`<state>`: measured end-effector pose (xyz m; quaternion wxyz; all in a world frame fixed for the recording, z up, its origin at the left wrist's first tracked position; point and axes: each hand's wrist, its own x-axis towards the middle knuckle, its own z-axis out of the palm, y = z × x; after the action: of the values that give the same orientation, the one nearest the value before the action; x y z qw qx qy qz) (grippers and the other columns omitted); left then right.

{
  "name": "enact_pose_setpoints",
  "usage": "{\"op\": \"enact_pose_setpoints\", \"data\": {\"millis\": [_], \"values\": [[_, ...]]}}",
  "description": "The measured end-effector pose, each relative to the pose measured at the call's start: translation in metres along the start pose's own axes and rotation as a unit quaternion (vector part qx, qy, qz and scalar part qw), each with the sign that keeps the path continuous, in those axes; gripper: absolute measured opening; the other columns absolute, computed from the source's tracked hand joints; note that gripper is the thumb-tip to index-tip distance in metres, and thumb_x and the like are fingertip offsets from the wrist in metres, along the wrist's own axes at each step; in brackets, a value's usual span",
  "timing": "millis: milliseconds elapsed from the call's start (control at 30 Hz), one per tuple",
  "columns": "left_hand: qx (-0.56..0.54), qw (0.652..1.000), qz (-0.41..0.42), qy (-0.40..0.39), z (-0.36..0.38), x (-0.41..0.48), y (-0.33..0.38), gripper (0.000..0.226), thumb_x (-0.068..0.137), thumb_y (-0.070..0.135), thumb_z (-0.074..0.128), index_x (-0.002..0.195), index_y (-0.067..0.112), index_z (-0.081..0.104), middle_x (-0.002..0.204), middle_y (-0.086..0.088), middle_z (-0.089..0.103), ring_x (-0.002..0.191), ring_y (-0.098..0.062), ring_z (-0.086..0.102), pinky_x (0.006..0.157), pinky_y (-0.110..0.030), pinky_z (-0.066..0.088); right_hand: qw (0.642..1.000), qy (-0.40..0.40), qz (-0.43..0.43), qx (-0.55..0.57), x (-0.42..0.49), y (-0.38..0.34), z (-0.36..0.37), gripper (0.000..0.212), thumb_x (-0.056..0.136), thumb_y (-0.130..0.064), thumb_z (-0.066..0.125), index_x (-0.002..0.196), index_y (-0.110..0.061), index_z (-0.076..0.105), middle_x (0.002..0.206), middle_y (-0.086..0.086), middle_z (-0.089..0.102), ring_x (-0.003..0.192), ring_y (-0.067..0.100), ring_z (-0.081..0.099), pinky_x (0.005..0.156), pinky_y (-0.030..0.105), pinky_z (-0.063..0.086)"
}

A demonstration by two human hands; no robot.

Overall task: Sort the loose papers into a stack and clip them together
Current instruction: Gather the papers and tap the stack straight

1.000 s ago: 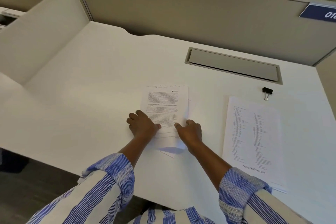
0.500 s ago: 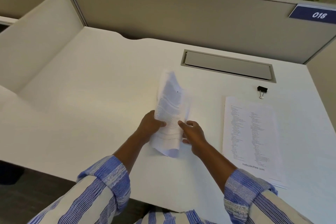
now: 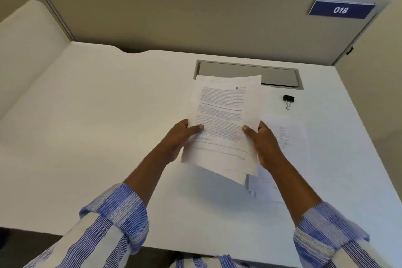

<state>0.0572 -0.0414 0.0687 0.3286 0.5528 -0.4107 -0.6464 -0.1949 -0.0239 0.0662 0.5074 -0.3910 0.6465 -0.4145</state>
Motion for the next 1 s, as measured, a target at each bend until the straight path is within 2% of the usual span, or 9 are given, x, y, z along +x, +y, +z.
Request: {"op": "enact_pose_setpoints", "data": {"millis": [67, 133, 233, 367, 467, 533, 600, 700, 1000], "values": [[0.044, 0.998, -0.013, 0.030, 0.019, 0.009, -0.008, 0.028, 0.089, 0.019, 0.072, 0.114, 0.007, 0.068, 0.114, -0.007, 0.075, 0.103, -0.027, 0.070, 0.084, -0.035, 0.056, 0.998, 0.033, -0.008, -0.059, 0.000, 0.001, -0.023, 0.040, 0.098, -0.024, 0.063, 0.137, -0.016, 0.056, 0.131, 0.004, 0.066, 0.115, 0.025, 0.064, 0.101, 0.043, 0.052], [0.110, 0.993, -0.029, 0.035, 0.048, 0.017, -0.019, 0.021, 0.088, 0.016, 0.072, 0.105, 0.005, 0.067, 0.107, -0.008, 0.074, 0.088, -0.024, 0.065, 0.068, -0.029, 0.048, 0.989, 0.073, -0.009, -0.130, 0.000, 0.008, -0.052, 0.038, 0.098, -0.027, 0.061, 0.134, -0.015, 0.056, 0.131, 0.005, 0.066, 0.115, 0.027, 0.063, 0.100, 0.045, 0.052], [0.158, 0.986, -0.047, 0.024, 0.101, 0.024, -0.037, 0.025, 0.084, 0.016, 0.075, 0.099, -0.001, 0.065, 0.094, -0.008, 0.068, 0.074, -0.021, 0.055, 0.063, -0.027, 0.041, 0.971, 0.135, 0.005, -0.199, -0.001, 0.023, -0.092, 0.034, 0.097, -0.028, 0.061, 0.126, -0.011, 0.060, 0.128, 0.008, 0.067, 0.113, 0.029, 0.063, 0.095, 0.037, 0.050], [0.202, 0.977, -0.062, 0.027, 0.158, 0.023, -0.055, 0.022, 0.082, 0.016, 0.070, 0.100, 0.005, 0.065, 0.099, -0.010, 0.070, 0.081, -0.027, 0.060, 0.067, -0.031, 0.047, 0.949, 0.169, 0.033, -0.264, -0.002, 0.045, -0.124, 0.032, 0.096, -0.027, 0.062, 0.120, -0.006, 0.062, 0.122, 0.011, 0.069, 0.112, 0.032, 0.063, 0.092, 0.035, 0.047], [0.292, 0.953, -0.056, 0.061, 0.193, 0.019, -0.060, 0.024, 0.081, 0.014, 0.060, 0.103, 0.007, 0.064, 0.107, -0.010, 0.068, 0.098, -0.030, 0.066, 0.078, -0.035, 0.057, 0.935, 0.182, 0.054, -0.301, -0.002, 0.065, -0.149, 0.030, 0.094, -0.026, 0.065, 0.117, -0.007, 0.065, 0.118, 0.013, 0.071, 0.109, 0.033, 0.065, 0.090, 0.034, 0.048], [0.360, 0.927, -0.058, 0.082, 0.206, 0.017, -0.061, 0.033, 0.083, 0.015, 0.057, 0.115, 0.007, 0.060, 0.120, -0.013, 0.057, 0.115, -0.033, 0.057, 0.094, -0.042, 0.054, 0.922, 0.194, 0.059, -0.331, -0.002, 0.074, -0.157, 0.036, 0.091, -0.030, 0.068, 0.119, -0.008, 0.064, 0.120, 0.017, 0.067, 0.111, 0.035, 0.063, 0.092, 0.038, 0.050], [0.402, 0.907, -0.070, 0.102, 0.215, 0.015, -0.060, 0.040, 0.086, 0.018, 0.058, 0.125, 0.008, 0.055, 0.128, -0.015, 0.045, 0.125, -0.034, 0.045, 0.100, -0.044, 0.048, 0.904, 0.203, 0.074, -0.370, -0.002, 0.081, -0.163, 0.049, 0.089, -0.035, 0.070, 0.129, -0.007, 0.060, 0.128, 0.021, 0.057, 0.121, 0.040, 0.056, 0.098, 0.045, 0.048], [0.382, 0.909, -0.093, 0.134, 0.224, 0.016, -0.061, 0.046, 0.084, 0.020, 0.064, 0.127, 0.010, 0.050, 0.131, -0.014, 0.040, 0.126, -0.035, 0.040, 0.099, -0.044, 0.047, 0.887, 0.195, 0.092, -0.409, -0.003, 0.086, -0.163, 0.062, 0.088, -0.040, 0.071, 0.133, -0.002, 0.053, 0.133, 0.022, 0.050, 0.127, 0.041, 0.048, 0.101, 0.047, 0.046], [0.273, 0.928, -0.166, 0.191, 0.244, 0.027, -0.049, 0.055, 0.079, 0.020, 0.067, 0.128, 0.007, 0.044, 0.133, -0.015, 0.040, 0.119, -0.037, 0.051, 0.094, -0.043, 0.051, 0.881, 0.184, 0.073, -0.430, -0.004, 0.097, -0.148, 0.063, 0.082, -0.044, 0.076, 0.124, -0.003, 0.054, 0.129, 0.018, 0.047, 0.119, 0.039, 0.048, 0.095, 0.046, 0.048]]}}
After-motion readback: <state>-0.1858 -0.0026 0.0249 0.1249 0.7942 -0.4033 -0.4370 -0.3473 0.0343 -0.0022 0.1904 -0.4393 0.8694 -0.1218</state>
